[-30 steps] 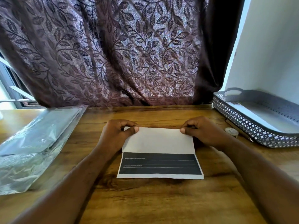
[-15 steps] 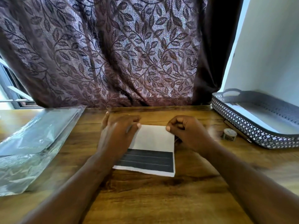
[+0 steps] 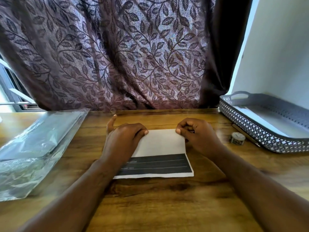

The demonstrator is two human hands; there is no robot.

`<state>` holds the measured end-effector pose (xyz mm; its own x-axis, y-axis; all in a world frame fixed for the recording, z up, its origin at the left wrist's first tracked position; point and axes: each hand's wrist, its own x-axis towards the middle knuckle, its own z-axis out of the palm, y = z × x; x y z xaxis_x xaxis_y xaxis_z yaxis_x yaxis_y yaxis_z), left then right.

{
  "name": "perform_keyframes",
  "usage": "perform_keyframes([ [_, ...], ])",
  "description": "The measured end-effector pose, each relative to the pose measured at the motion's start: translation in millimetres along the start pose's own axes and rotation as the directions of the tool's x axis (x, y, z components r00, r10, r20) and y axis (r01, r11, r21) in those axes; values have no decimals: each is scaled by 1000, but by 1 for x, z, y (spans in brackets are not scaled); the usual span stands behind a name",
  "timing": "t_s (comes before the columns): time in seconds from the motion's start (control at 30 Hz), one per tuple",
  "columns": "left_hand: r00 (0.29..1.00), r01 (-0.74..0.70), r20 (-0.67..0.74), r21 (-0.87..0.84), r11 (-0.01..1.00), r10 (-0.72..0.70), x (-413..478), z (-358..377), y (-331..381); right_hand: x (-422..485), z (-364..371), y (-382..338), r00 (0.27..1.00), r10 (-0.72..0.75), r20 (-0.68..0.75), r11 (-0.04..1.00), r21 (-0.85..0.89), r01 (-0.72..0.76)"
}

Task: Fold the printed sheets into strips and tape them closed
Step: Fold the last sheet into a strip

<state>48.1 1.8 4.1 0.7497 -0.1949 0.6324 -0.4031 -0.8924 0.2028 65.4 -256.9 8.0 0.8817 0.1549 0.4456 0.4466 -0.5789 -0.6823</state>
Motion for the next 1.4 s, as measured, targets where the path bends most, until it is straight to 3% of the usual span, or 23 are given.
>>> perform_keyframes([
  [0.3, 974, 219, -55, -50, 974, -222, -1, 9, -28, 5, -19, 28, 996, 79, -47, 997, 7, -79],
  [0.53, 914, 392, 55, -374, 840, -402, 4, 11, -32, 6, -14, 30, 990, 140, -28, 983, 126, -136],
  [0.7, 873, 420, 121, -679, 602, -472, 5, 8, -23, 7, -16, 31, 983, 182, -9, 939, 298, -171],
  [0.8, 867, 408, 137, -748, 523, -480, 4, 5, -21, 7, -14, 33, 983, 181, 4, 935, 310, -174],
  [0.87, 840, 446, 232, -809, 383, -490, 3, 4, -21, 8, -13, 34, 984, 178, -9, 934, 317, -166],
  [0.97, 804, 537, 457, -833, 132, -381, 2, 6, -21, 8, -16, 34, 978, 208, -20, 902, 390, -184],
  [1.07, 808, 565, 509, -813, 144, -296, 1, 6, -18, 8, -17, 33, 975, 221, -6, 881, 430, -197],
  [1.17, 794, 563, 487, -815, 138, -364, 1, 8, -20, 8, -16, 35, 969, 247, 4, 823, 527, -212],
  [1.23, 776, 552, 489, -832, 55, -398, 2, 6, -23, 8, -16, 38, 964, 255, 70, 763, 598, -245],
  [1.33, 748, 521, 508, -848, -96, -428, 3, 4, -27, 7, -20, 42, 958, 76, 277, 763, 602, -235],
  [1.4, 740, 505, 510, -852, -139, -439, 3, 4, -28, 7, -18, 40, 925, 23, 380, 765, 589, -261],
])
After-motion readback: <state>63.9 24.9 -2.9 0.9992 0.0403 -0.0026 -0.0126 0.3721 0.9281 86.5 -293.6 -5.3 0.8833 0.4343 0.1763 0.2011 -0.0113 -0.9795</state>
